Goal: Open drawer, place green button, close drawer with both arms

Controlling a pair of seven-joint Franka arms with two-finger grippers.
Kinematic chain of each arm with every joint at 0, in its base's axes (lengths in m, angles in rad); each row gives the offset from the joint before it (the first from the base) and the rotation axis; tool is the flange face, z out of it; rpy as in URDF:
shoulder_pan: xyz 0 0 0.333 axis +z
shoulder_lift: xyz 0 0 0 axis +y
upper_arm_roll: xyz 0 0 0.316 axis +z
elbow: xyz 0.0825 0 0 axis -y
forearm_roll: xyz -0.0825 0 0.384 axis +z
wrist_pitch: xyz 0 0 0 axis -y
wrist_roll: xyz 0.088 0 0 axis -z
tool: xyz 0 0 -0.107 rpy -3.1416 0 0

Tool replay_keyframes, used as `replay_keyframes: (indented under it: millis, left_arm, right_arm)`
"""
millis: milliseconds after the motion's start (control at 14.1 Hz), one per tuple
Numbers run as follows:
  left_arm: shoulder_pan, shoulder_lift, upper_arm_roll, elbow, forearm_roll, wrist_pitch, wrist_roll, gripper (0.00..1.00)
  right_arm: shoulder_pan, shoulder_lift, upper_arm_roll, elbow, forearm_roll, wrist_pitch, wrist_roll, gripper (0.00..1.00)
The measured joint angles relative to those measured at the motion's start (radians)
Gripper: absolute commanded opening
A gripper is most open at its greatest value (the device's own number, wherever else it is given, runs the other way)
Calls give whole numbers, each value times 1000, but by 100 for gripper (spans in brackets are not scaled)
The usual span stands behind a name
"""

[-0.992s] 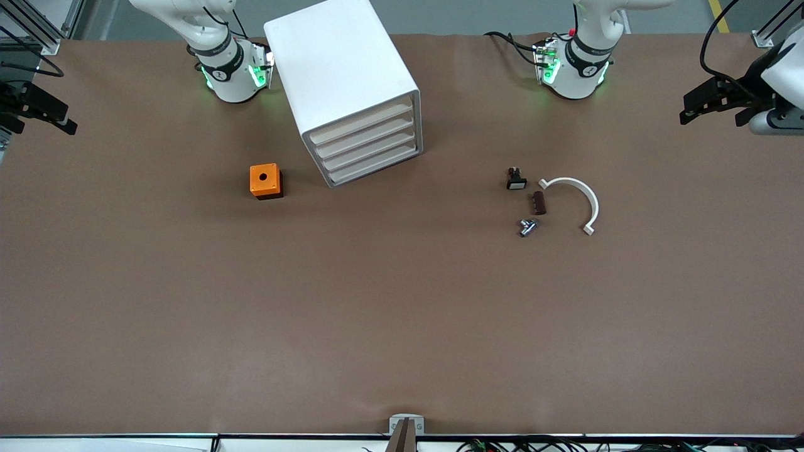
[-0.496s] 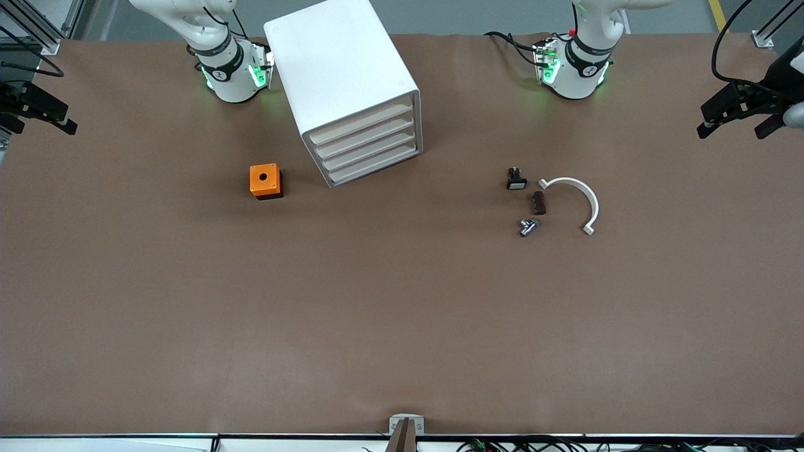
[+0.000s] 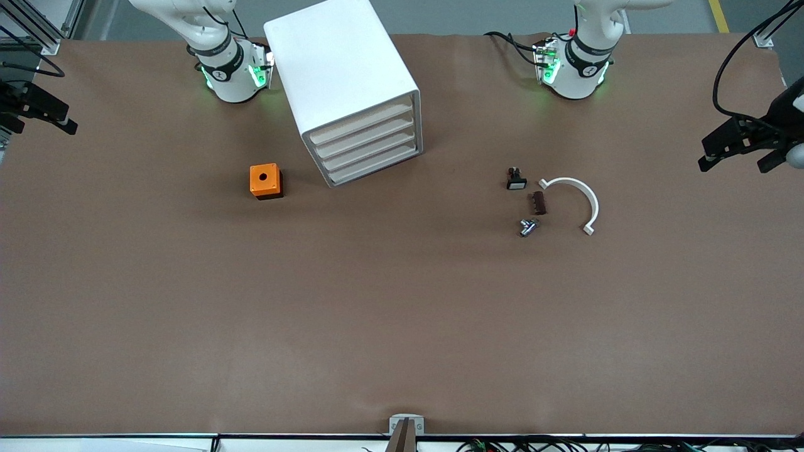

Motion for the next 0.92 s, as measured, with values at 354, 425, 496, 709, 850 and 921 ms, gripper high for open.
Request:
replay_keyframes:
  millis: [354,425,496,709,850,921]
  left_arm:
    - [14,43,3,32,0,-15,-57,100]
    - [14,43,4,34,0,-15,-62,100]
    - [14,43,4,36,0,-17,-63,100]
    - [14,43,4,38,0,-20,-64,100]
    - [15,43,4,39,0,-20,-64,100]
    - [15,43,4,39,0,-20,-64,100]
  right_arm:
    - [0,0,0,-1,0,0,0,100]
    - [0,0,0,-1,0,0,0,100]
    - [0,0,0,-1,0,0,0,100]
    - [0,0,0,-1,0,-1,0,100]
    - [0,0,0,-1,0,-1,0,100]
    - [0,0,0,-1,0,-1,0,100]
